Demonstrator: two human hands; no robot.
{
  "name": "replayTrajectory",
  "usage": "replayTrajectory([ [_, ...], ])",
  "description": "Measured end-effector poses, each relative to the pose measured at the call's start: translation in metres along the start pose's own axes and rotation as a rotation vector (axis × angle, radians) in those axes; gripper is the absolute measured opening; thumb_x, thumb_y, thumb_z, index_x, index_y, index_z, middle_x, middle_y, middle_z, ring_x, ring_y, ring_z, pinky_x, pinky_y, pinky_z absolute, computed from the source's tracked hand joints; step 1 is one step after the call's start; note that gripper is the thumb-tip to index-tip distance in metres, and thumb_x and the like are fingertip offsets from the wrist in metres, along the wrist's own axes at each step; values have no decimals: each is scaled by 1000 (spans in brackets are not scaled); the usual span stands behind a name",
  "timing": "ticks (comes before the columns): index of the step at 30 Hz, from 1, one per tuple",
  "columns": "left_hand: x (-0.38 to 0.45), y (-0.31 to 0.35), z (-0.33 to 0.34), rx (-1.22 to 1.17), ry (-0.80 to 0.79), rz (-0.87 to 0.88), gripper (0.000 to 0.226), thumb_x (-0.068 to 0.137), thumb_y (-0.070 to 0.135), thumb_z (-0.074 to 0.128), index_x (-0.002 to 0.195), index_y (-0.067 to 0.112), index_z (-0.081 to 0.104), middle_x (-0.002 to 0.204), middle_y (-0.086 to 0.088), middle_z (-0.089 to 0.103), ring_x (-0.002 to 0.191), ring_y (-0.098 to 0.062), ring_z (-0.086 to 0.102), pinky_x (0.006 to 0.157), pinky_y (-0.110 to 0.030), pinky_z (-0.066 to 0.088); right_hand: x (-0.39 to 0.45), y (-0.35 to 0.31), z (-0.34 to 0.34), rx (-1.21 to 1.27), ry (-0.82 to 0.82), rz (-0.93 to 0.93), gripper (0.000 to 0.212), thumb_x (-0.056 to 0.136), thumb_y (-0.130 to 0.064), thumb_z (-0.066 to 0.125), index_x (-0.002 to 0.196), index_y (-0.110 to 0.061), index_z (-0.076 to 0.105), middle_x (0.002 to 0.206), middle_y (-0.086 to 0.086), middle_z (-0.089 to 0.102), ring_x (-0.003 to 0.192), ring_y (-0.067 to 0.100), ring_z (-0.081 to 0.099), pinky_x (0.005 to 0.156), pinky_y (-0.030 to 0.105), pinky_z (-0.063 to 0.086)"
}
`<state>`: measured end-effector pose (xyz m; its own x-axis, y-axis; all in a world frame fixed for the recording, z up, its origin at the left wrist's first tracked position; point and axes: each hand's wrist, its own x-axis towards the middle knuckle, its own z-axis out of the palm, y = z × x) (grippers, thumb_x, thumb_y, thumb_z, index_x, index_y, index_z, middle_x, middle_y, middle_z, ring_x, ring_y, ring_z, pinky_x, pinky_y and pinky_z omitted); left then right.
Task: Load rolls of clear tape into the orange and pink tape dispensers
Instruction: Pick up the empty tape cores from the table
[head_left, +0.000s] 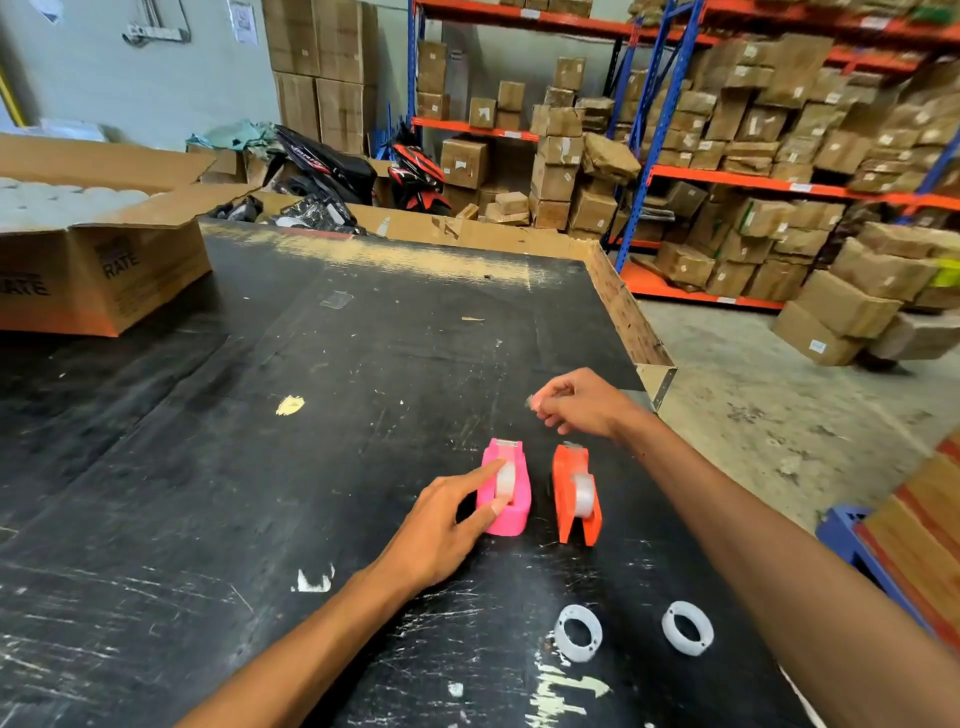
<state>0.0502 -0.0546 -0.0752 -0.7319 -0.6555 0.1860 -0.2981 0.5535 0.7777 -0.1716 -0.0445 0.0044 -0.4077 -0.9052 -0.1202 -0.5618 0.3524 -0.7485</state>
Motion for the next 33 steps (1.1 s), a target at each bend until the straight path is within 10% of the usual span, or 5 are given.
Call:
replayTrajectory([
  [8,-4,11,-3,-35,44,51,61,91,37,57,146,32,30,134,25,45,129,-2,39,106,-9,24,-70,15,-36,-107,116,-34,13,88,-10,61,90,-4,72,84,11,67,78,18,61,68,26,50],
  [13,-8,46,1,1,158,240,40,86,33,62,124,21,63,130,0,57,125,-9,42,104,-18,27,-129,28,-43,-321,89,-10,15,86,-11,64,94,-5,76,91,8,72,80,14,61,69,18,47],
  [17,-14,73,15,57,-205,328,34,84,39,65,111,19,69,106,0,69,97,-14,59,90,-32,47,-178,50,-39,-456,-105,122,21,84,-22,69,101,-10,72,78,-4,66,82,19,59,78,32,49],
  [23,-23,81,38,437,-592,362,69,75,59,65,135,27,50,130,1,57,123,-17,48,102,-36,41,-221,86,-21,-549,-99,118,47,75,-33,77,115,-17,59,104,1,65,93,19,57,81,35,46],
  [33,-33,40,10,363,-355,297,41,83,36,66,121,20,63,123,-1,64,117,-19,55,98,-35,44,-206,62,21,-602,-6,-101,28,83,-37,68,106,-23,61,102,-2,61,96,20,58,84,40,51],
])
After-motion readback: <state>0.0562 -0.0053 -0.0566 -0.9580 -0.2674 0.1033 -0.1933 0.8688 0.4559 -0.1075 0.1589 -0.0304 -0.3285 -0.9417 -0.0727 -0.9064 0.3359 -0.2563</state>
